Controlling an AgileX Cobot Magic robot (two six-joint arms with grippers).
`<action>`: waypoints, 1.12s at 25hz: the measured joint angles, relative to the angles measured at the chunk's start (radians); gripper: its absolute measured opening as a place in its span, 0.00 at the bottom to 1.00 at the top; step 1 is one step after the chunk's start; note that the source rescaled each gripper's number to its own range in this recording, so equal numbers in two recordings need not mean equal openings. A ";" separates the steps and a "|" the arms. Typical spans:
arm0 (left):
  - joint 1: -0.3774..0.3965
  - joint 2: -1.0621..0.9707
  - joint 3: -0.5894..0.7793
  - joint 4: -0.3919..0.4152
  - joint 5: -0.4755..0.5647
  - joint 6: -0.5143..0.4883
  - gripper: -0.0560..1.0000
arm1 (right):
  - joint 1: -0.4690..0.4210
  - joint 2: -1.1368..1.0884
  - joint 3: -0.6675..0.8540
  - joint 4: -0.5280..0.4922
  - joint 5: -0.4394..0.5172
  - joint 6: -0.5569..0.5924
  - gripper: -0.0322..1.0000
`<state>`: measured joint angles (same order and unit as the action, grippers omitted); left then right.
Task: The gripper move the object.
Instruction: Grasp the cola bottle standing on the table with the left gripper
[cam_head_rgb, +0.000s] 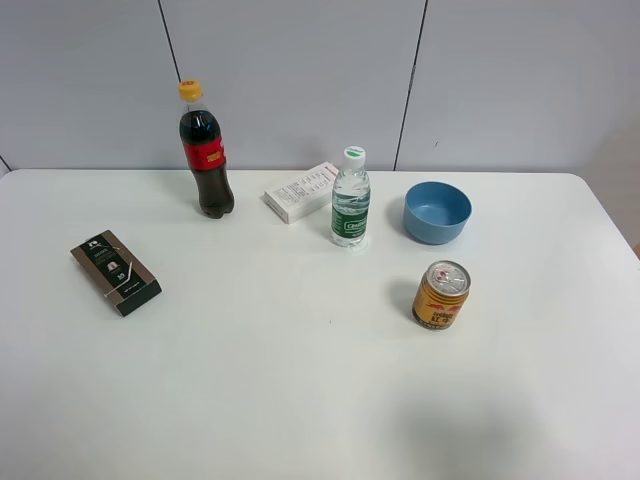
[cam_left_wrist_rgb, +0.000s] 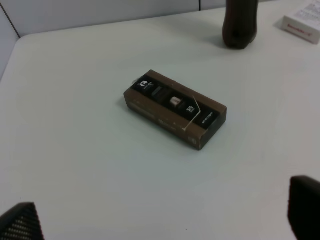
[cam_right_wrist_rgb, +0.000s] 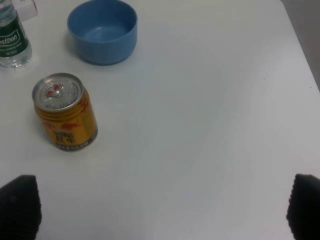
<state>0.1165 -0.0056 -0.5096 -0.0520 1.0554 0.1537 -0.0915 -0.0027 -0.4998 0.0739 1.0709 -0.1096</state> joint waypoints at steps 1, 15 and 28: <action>0.000 0.000 0.000 0.000 0.000 0.000 1.00 | 0.000 0.000 0.000 0.000 0.000 0.000 1.00; 0.000 0.000 0.000 0.000 0.000 0.001 1.00 | 0.000 0.000 0.000 0.000 0.000 0.000 1.00; 0.000 0.000 0.000 0.000 0.000 0.000 1.00 | 0.000 0.000 0.000 0.000 0.000 0.000 1.00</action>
<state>0.1165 -0.0056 -0.5096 -0.0520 1.0554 0.1535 -0.0915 -0.0027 -0.4998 0.0739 1.0709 -0.1096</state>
